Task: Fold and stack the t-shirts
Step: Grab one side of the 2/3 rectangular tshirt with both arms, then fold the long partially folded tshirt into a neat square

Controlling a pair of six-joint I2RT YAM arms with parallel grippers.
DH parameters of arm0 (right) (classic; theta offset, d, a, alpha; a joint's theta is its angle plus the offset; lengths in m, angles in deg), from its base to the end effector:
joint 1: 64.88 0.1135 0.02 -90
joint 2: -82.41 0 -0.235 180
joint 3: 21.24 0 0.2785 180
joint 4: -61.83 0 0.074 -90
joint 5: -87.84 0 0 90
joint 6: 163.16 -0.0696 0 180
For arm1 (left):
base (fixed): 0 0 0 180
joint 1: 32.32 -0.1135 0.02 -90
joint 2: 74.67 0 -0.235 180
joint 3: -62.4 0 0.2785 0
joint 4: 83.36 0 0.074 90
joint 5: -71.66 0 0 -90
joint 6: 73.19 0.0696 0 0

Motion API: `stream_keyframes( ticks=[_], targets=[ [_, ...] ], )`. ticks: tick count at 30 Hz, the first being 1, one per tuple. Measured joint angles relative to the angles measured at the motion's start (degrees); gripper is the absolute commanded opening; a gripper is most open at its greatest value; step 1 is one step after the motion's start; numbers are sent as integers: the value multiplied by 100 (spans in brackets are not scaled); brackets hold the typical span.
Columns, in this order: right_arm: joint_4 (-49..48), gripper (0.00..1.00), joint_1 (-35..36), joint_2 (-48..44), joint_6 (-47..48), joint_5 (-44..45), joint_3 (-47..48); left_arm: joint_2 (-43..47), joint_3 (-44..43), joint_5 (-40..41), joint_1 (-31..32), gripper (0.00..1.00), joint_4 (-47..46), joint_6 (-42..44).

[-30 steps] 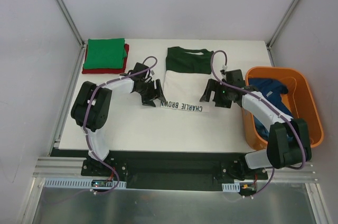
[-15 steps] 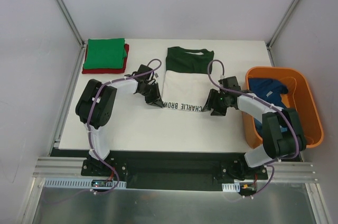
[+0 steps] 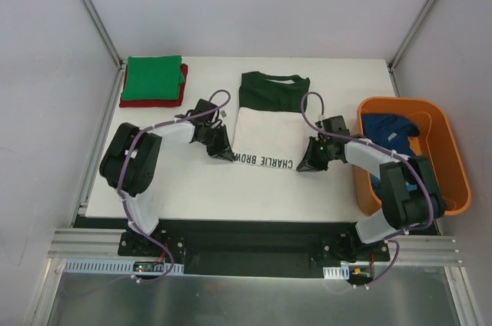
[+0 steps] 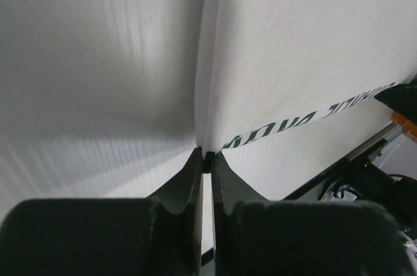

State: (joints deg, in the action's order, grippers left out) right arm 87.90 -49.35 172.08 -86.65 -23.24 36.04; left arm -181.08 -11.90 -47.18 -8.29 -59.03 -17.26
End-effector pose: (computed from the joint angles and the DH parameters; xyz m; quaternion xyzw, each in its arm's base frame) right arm 0.3079 0.1115 0.0809 -0.0665 0.9451 0.2374 0.2146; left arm 0.3488 -0.1923 0.0784 -0.0095 0.9300 -0.3442 0.1287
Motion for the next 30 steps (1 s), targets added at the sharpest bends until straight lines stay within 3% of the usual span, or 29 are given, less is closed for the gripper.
stream_keyframes(
  ticks=[6,11,14,20,30],
  targets=[
    [1233,1,339,-1917,24,-793,-588,2098,1211,98,186,0,522,-76],
    [2638,1,448,-3311,190,-1528,-278,3963,1314,118,369,0,1156,-149],
    [3209,1,424,-3407,334,-1766,120,4494,1182,105,372,0,1419,-166],
    [3620,1,-223,-2973,629,-2118,763,4424,527,385,374,0,1644,-96],
    [3353,1,-892,-1832,822,-2155,1462,2173,-1034,988,291,0,1364,103]
  ],
)
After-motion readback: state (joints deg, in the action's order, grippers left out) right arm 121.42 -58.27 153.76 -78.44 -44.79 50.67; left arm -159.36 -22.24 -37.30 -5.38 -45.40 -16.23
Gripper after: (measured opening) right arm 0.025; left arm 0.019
